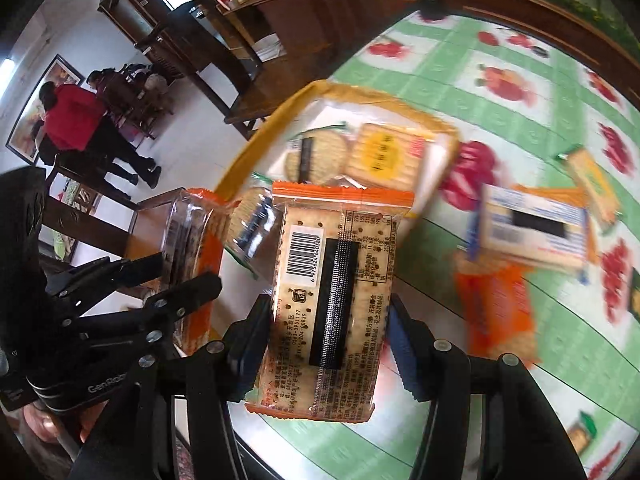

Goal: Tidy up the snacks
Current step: 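Lift both cracker packs and carry them over the white tray, then lower both packs into the tray and open both tools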

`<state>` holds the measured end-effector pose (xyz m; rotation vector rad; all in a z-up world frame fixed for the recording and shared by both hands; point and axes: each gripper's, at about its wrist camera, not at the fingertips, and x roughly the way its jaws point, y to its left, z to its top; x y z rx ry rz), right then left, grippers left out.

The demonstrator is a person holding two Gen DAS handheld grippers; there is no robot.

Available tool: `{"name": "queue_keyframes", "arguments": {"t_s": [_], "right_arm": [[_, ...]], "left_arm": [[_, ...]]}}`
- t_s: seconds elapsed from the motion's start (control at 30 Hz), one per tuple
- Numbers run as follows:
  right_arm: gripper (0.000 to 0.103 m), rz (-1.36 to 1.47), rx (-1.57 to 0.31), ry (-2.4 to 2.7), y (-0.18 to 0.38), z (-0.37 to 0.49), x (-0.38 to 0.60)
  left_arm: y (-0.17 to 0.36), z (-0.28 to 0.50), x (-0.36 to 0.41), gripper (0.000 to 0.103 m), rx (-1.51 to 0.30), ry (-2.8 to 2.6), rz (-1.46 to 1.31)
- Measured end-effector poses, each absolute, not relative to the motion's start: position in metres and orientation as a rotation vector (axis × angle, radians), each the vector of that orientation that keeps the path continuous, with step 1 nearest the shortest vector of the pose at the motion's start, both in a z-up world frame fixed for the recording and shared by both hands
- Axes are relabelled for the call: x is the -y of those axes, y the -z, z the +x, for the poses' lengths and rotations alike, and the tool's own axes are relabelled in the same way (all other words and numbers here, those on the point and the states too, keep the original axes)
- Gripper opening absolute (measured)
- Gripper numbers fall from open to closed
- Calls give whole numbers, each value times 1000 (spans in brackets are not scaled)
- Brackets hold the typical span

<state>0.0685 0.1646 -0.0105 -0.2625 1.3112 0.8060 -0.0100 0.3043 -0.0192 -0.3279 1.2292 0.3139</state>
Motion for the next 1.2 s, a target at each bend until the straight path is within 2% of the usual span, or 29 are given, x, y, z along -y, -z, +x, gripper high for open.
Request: {"name": "queue_keyframes", "arguments": {"t_s": [0.47, 0.67, 0.73, 0.8, 1.03, 1.2], "right_arm": [[59, -244, -1377, -773, 53, 78, -194], [61, -244, -1369, -778, 50, 80, -197], [68, -229, -1370, -775, 50, 84, -197], [70, -219, -1358, -775, 48, 86, -196], [72, -225, -1286, -754, 30, 82, -182], [73, -195, -1258, -740, 18, 75, -145]], "left_arm": [[46, 1, -323, 53, -1313, -370, -350], [43, 3, -327, 56, -1322, -399, -349], [38, 2, -330, 58, -1309, -412, -366], [33, 0, -331, 59, -1292, -412, -377], [22, 1, -316, 59, -1265, -397, -358], [12, 10, -276, 59, -1228, -310, -311]]}}
